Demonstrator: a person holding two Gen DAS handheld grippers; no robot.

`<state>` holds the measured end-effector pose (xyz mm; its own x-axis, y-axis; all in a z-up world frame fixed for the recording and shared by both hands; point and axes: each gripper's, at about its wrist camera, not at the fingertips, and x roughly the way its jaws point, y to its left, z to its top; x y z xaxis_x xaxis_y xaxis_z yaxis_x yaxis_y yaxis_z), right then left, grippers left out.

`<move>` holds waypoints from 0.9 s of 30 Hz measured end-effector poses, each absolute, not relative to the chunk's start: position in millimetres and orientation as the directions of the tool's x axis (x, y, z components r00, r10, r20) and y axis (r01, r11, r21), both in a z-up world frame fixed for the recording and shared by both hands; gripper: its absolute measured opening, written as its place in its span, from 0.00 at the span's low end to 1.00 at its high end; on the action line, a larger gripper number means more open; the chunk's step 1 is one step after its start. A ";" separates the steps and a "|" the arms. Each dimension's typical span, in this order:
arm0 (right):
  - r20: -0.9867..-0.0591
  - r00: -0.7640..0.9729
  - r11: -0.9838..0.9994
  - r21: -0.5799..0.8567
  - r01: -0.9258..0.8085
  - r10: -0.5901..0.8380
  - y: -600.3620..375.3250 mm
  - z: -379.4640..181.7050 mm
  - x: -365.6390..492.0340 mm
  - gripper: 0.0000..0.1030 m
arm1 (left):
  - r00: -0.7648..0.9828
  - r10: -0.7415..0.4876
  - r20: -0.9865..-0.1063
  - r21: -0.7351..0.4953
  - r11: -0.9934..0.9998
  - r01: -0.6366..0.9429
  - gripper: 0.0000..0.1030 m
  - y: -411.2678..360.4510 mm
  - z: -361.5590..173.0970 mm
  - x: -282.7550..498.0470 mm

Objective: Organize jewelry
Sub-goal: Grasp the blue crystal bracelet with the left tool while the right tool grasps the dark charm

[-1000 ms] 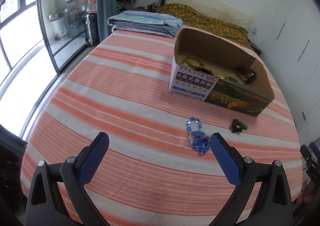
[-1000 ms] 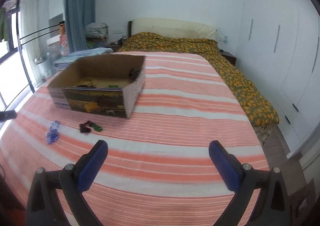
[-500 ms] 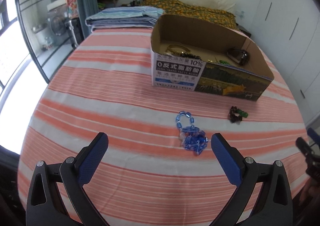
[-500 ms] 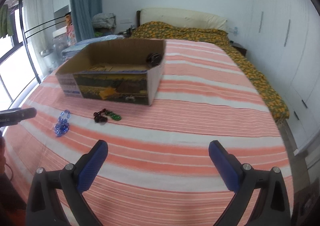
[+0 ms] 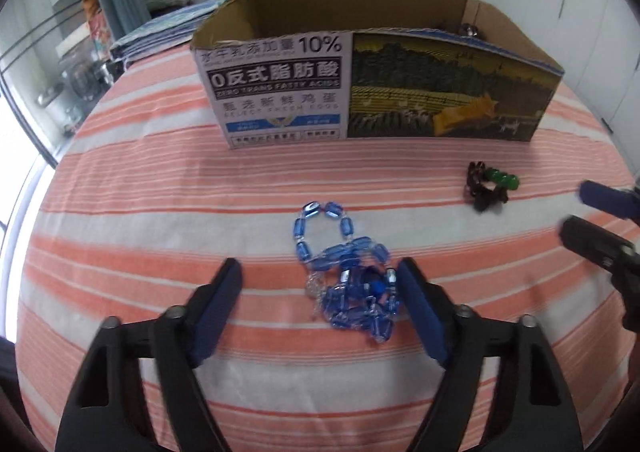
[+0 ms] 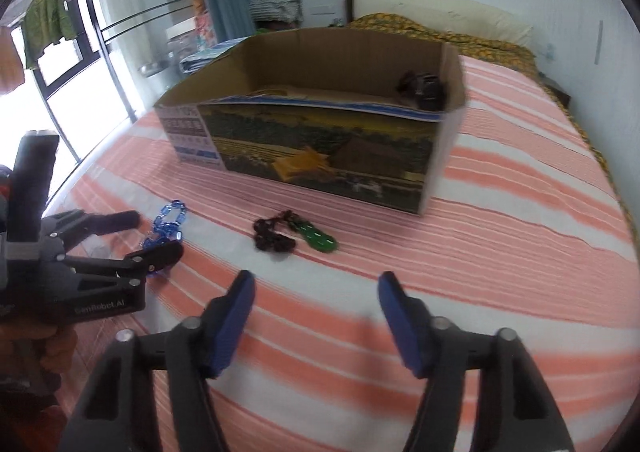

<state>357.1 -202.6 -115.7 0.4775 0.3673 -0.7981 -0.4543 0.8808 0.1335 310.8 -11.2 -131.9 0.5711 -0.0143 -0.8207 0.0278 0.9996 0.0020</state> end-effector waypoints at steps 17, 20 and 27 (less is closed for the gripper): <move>-0.793 0.470 0.896 0.203 -0.396 0.387 -180.2 -107.3 368.8 0.13 | 0.574 -0.122 -0.810 -0.145 0.989 0.007 0.07 18.2 -104.4 302.1; -0.777 0.470 0.886 0.239 -0.396 0.420 -190.7 -85.7 355.7 0.13 | 0.582 -0.138 -0.802 -0.166 0.986 0.005 0.06 21.3 -90.5 297.9; -0.743 0.492 0.880 0.288 -0.379 0.455 -216.3 -31.0 339.8 0.12 | 0.597 -0.164 -0.785 -0.205 0.979 0.000 0.06 28.9 -48.5 282.5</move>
